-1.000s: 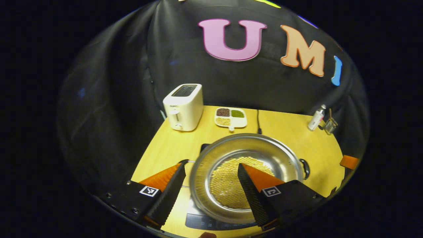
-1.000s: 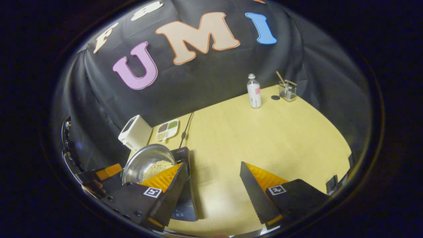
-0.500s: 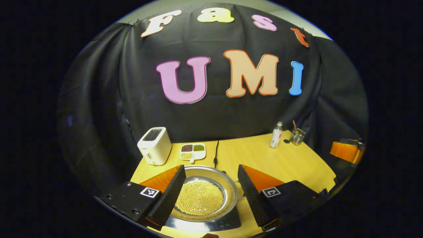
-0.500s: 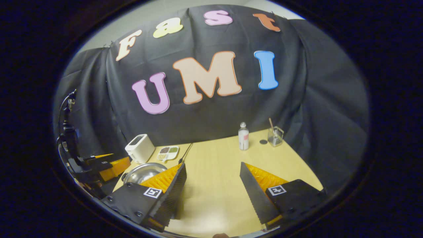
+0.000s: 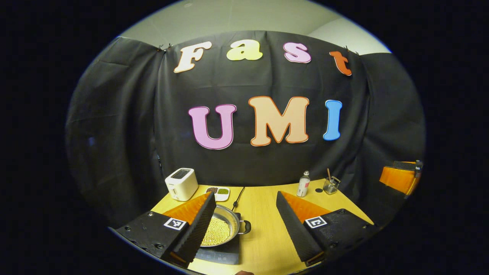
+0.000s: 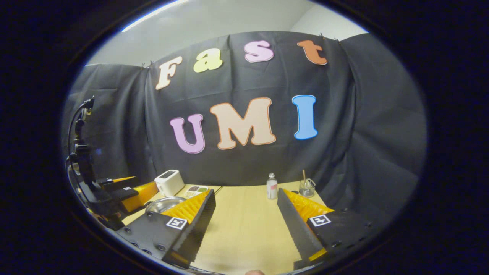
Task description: First push the handle of the pot to place it horizontally, then grasp the pot with both hands and set it on the induction cooktop.
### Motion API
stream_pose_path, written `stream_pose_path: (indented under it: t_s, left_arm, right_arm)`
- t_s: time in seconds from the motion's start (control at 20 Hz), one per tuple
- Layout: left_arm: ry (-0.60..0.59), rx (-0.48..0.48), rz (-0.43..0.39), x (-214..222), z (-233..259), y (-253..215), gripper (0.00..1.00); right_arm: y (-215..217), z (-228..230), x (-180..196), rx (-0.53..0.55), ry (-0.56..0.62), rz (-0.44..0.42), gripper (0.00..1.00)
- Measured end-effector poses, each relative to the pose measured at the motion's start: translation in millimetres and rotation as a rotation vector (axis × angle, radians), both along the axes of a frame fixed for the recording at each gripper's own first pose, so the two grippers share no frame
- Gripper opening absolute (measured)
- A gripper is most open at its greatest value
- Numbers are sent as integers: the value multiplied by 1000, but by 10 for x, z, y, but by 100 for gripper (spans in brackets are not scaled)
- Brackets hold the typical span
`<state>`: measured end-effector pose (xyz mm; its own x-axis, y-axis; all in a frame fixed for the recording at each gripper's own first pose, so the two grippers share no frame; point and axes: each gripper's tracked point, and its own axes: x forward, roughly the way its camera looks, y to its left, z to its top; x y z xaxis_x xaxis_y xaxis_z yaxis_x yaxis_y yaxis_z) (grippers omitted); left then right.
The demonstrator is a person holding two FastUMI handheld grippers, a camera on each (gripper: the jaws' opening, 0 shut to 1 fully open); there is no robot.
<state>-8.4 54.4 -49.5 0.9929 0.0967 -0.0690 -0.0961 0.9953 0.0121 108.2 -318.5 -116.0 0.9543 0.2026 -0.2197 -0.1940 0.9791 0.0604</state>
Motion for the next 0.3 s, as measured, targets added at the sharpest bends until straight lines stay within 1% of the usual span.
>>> stream_pose_path:
  t_s: [0.15, 0.25, 0.3]
  left_arm:
    - [-52, 1, 47, -188, 100, -108, 97]
    - [-102, -17, 65, -302, 194, -198, 99]
    - [-128, -30, 78, -361, 240, -200, 97]
  right_arm:
    - [-166, 183, -102, 1, -59, 8, 92]
    - [-246, 249, -157, -16, -86, 7, 92]
    - [-277, 257, -162, -25, -93, 7, 92]
